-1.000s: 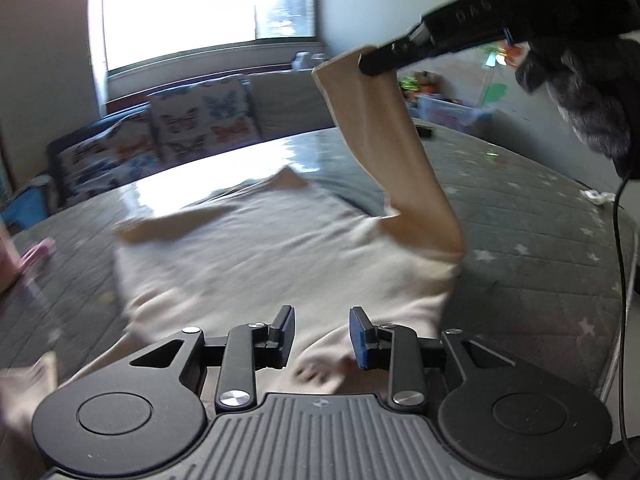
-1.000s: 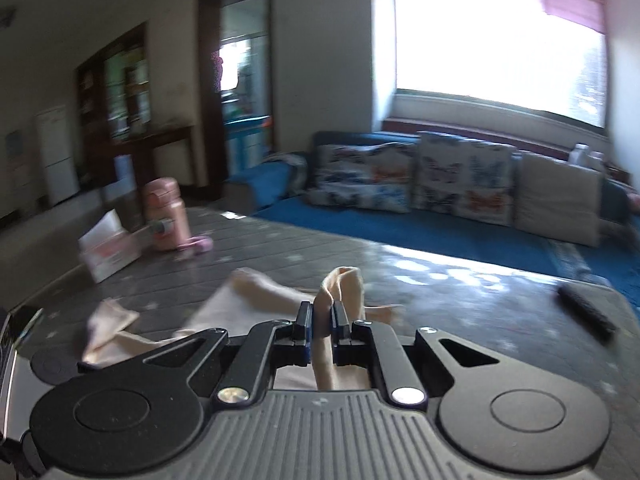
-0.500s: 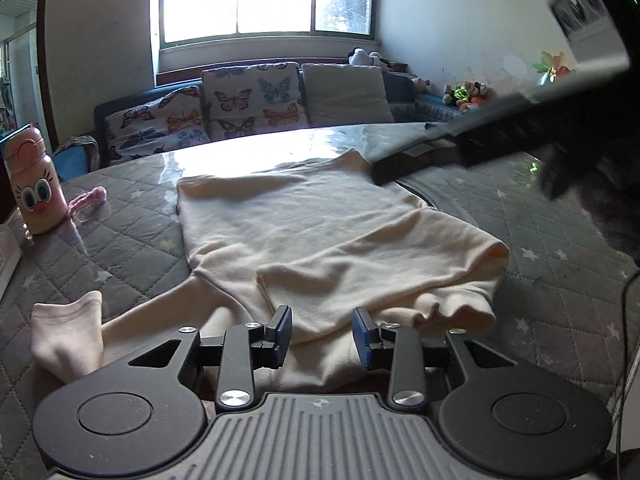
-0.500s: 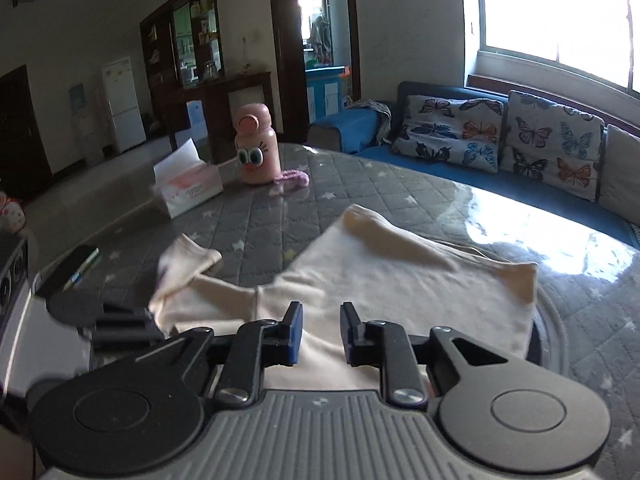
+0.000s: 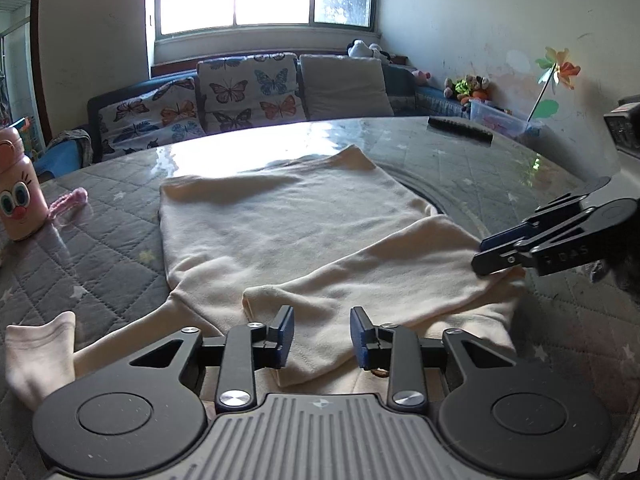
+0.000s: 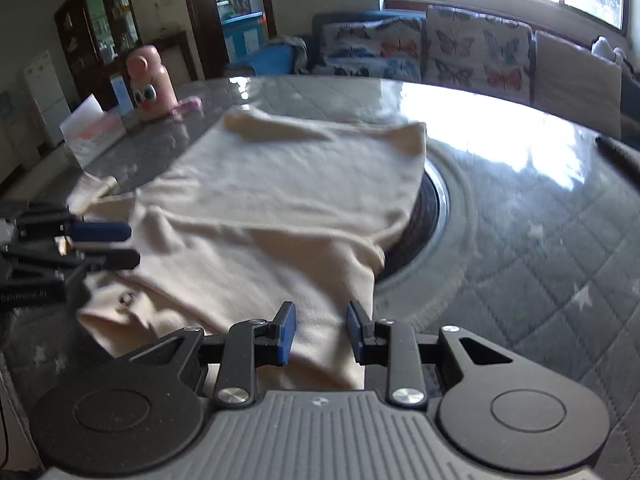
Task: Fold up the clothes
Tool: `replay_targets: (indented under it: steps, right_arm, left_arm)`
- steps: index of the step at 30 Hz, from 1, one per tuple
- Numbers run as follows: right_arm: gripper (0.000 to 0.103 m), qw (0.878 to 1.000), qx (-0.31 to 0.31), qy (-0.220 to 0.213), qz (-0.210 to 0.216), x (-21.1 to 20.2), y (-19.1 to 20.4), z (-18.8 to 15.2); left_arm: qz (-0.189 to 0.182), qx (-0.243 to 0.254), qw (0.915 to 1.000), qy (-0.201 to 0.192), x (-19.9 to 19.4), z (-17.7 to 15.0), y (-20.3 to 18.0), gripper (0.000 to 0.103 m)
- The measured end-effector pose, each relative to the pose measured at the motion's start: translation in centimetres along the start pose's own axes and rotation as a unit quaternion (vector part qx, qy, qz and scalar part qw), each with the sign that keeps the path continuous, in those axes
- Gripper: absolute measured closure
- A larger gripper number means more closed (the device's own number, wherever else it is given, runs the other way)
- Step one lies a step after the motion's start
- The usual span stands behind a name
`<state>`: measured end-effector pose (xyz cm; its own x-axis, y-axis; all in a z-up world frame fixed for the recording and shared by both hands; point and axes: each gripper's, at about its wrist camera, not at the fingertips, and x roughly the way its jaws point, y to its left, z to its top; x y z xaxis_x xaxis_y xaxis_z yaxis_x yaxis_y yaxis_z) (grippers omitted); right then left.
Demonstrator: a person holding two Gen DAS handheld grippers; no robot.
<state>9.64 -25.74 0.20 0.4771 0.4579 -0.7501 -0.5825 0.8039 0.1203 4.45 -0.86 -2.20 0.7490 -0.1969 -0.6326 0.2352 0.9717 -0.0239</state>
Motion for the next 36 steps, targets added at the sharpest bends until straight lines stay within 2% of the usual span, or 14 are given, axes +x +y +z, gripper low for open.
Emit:
replay_targets:
  steps: [3, 7, 11, 16, 26, 33, 36]
  right_arm:
    - [0.075, 1.000, -0.008, 0.001, 0.004, -0.2, 0.0, 0.2]
    - [0.075, 1.000, -0.019, -0.019, 0.008, -0.2, 0.4, 1.7]
    - [0.075, 0.999, -0.021, -0.030, 0.014, 1.7, 0.6, 3.3]
    - [0.075, 1.000, -0.022, -0.015, 0.010, 3.7, 0.5, 3.3]
    - [0.073, 0.998, -0.052, -0.023, 0.017, 3.6, 2.6, 3.9]
    - [0.073, 0.993, -0.100, -0.014, 0.052, 4.5, 7.0, 3.7]
    - [0.068, 0.989, -0.135, -0.015, 0.066, 4.7, 9.5, 3.5]
  left_arm:
    - [0.007, 0.001, 0.9999, 0.008, 0.4, 0.0, 0.3, 0.073]
    - [0.000, 0.001, 1.0000, -0.001, 0.5, 0.7, 0.3, 0.074]
    - [-0.002, -0.004, 1.0000, 0.003, 1.5, 1.2, 0.5, 0.082]
    - [0.018, -0.016, 0.9996, 0.014, 2.1, 0.8, 1.6, 0.092]
    - [0.041, -0.037, 0.9985, 0.005, 0.9, 0.4, 3.1, 0.091]
    - [0.097, -0.053, 0.9938, -0.014, -2.4, -0.6, 5.7, 0.091]
    - [0.126, -0.064, 0.9898, -0.015, -3.1, -1.1, 7.1, 0.087]
